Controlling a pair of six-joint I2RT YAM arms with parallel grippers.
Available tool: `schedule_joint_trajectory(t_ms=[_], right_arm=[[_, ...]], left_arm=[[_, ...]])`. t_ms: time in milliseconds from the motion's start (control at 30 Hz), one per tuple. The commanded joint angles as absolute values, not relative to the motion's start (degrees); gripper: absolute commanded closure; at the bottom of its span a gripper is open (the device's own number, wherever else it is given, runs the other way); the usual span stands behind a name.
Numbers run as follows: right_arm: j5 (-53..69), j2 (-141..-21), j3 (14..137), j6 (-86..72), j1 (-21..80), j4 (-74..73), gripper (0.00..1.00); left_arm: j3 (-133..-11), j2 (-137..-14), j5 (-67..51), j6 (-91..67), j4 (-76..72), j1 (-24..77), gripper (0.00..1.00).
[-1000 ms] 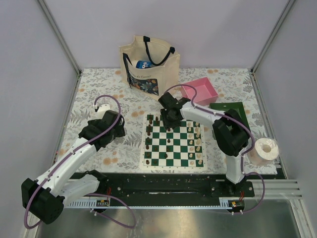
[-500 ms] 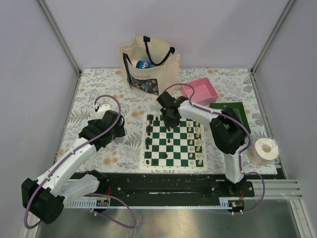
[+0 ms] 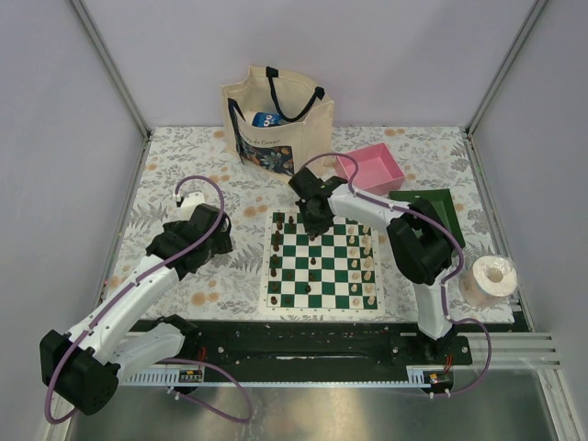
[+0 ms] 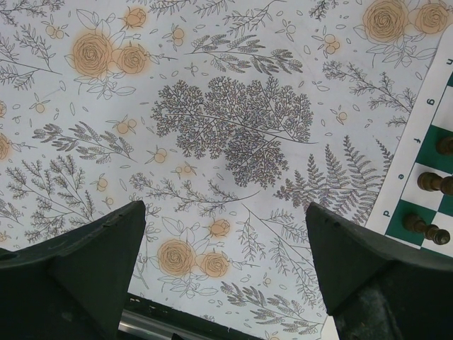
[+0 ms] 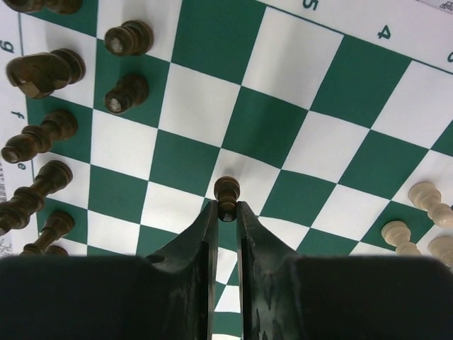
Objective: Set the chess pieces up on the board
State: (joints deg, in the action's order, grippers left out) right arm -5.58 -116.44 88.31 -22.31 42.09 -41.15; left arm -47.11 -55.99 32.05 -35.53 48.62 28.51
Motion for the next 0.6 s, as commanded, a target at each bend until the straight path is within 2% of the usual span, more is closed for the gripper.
schedule_joint_trajectory(t_ms=[0,567], right_arm=[[-6.33,-115.84,91.93,-21.88,43.94,-42.01,0.82],[-6.68,-122.43,99.84,-22.77,47.99,-42.72,0.81]], left_arm=[[-48.34,-56.25,31.55,-34.8,47.02,28.3,0.01],[-48.34,-56.16,31.55,-34.63,47.02,28.3,0.01]])
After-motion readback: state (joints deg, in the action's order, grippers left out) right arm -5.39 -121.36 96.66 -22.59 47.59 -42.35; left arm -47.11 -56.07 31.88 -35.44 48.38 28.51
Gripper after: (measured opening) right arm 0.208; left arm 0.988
